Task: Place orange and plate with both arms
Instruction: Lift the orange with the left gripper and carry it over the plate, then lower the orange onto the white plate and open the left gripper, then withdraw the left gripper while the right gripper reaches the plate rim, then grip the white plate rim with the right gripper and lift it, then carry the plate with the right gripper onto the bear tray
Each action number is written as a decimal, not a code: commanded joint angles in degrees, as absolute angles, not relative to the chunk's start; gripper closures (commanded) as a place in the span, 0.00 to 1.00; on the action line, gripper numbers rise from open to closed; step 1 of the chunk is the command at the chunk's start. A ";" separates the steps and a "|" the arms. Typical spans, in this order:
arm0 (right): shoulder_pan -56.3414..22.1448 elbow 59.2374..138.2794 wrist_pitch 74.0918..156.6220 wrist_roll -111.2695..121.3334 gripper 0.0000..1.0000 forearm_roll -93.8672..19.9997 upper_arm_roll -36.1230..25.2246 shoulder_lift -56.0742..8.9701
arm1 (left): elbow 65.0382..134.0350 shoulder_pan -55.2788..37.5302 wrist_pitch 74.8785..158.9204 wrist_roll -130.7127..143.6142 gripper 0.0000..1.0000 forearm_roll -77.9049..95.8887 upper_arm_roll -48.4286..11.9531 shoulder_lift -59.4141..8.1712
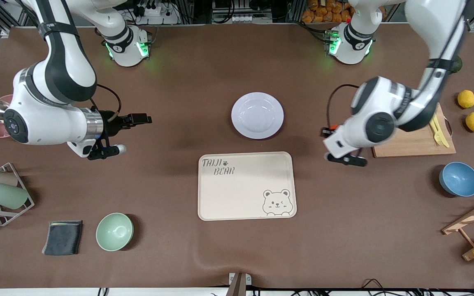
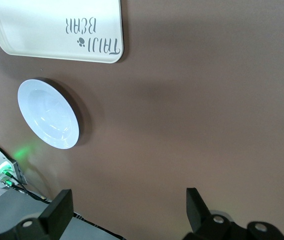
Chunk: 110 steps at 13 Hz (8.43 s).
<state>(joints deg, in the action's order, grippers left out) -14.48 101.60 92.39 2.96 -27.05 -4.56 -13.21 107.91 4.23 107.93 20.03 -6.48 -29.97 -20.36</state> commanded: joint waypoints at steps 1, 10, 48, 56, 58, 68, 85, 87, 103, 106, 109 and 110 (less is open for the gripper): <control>-13.19 101.34 92.29 3.08 0.00 -28.21 -4.22 -13.62 | 106.61 -3.58 106.78 29.33 1.00 -5.27 -29.62 -21.00; -13.10 101.25 92.37 3.16 0.00 -28.21 -4.22 -14.15 | 106.61 -20.91 111.08 51.49 1.00 -2.11 -29.62 -27.49; -26.35 111.78 107.47 3.43 0.00 -42.87 -4.04 -19.95 | 85.43 -10.35 95.19 19.73 0.00 -1.51 -12.88 -3.44; -37.87 119.97 123.65 4.39 0.00 -60.19 -4.04 -22.93 | 85.52 -10.90 88.86 10.11 0.00 1.76 -0.10 -1.14; -40.15 120.06 126.37 4.48 0.00 -61.87 -3.96 -24.60 | 85.43 -7.58 87.72 10.02 0.00 1.58 -0.70 -1.06; -45.53 120.41 131.04 18.89 0.00 -85.16 -3.96 -30.32 | 84.99 -7.29 85.08 10.28 0.00 1.06 -1.14 -1.14; -48.52 119.18 134.21 24.08 1.00 -99.75 -3.96 -30.85 | 85.08 -7.29 84.99 10.19 0.00 1.41 -1.06 -1.14; -48.52 118.92 134.12 24.00 1.00 -100.63 -3.96 -29.45 | 85.08 -7.29 84.99 10.11 0.00 1.41 -1.05 -1.14; -46.77 116.29 134.56 46.84 1.00 -124.36 -4.31 -26.01 | 85.08 -7.21 84.99 10.02 0.00 1.49 -0.97 -1.14; -43.34 111.03 134.56 48.95 1.00 -124.63 -4.31 -31.18 | 85.08 -7.30 84.99 10.02 0.00 1.67 -0.88 -1.14; -40.79 108.02 134.56 48.96 1.00 -124.63 -4.31 -34.53 | 85.08 -7.47 84.99 10.02 0.00 1.76 -0.88 -1.14; -39.74 107.84 134.47 49.04 1.00 -124.63 -4.31 -35.24 | 85.08 -7.47 84.99 10.02 0.00 1.76 -0.88 -1.14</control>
<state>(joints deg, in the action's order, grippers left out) -41.60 110.35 134.71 47.32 -122.82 -4.97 -32.91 85.20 -7.49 85.95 10.99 0.68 -1.02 -1.88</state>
